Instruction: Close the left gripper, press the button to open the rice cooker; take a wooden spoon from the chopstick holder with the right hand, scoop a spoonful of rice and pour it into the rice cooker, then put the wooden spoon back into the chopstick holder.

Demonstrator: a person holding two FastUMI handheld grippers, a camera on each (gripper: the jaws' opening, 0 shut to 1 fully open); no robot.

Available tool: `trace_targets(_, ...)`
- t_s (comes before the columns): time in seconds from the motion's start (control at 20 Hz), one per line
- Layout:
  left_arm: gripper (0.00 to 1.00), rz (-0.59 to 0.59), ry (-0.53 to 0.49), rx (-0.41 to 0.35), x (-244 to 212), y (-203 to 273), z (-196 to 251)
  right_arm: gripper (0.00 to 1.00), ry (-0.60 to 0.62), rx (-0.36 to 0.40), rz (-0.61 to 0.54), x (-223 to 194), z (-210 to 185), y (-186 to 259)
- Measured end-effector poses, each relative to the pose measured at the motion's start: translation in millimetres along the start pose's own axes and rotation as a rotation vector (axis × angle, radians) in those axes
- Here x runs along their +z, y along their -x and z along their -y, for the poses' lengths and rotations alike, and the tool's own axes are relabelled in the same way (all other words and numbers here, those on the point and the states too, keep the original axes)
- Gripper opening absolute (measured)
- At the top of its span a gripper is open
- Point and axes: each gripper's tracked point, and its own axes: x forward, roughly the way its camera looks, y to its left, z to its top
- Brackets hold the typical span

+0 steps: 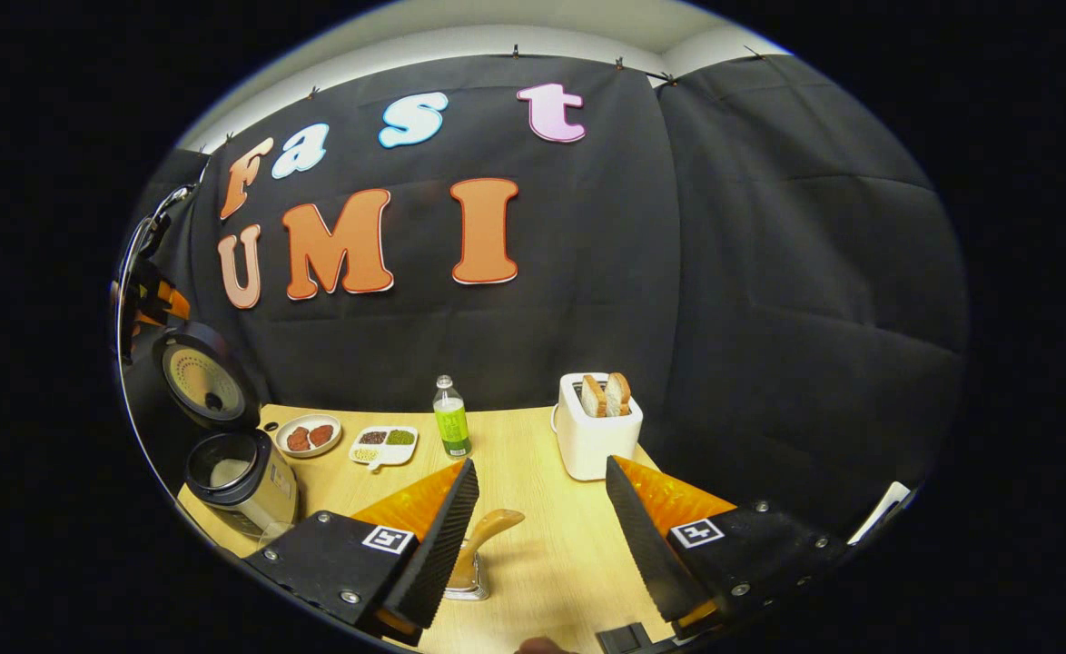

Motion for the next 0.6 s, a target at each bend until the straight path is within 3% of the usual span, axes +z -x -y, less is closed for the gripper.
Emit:
trace_targets(0.2,0.98,-0.098,-0.013,-0.021,-21.0,7.4,8.5,0.88,-0.012,0.015,-0.005,-2.0,-6.7,-1.0)
trace_targets(0.3,0.93,-0.148,-0.01,-0.049,-35.3,11.8,15.6,0.88,0.004,0.021,-0.004,-2.9,-11.3,-2.3)
trace_targets(0.4,0.98,-0.25,0.021,-0.112,-66.8,18.7,30.3,0.88,0.009,0.031,-0.004,-3.6,-16.1,-4.2)
trace_targets(0.55,0.94,-0.416,0.048,-0.136,-127.7,22.2,34.4,0.87,-0.003,0.05,-0.013,-6.0,-23.4,-5.1)
trace_targets(0.6,1.0,-0.458,0.044,-0.133,-143.2,25.0,34.9,0.87,0.0,0.052,-0.015,-7.0,-23.4,-6.2)
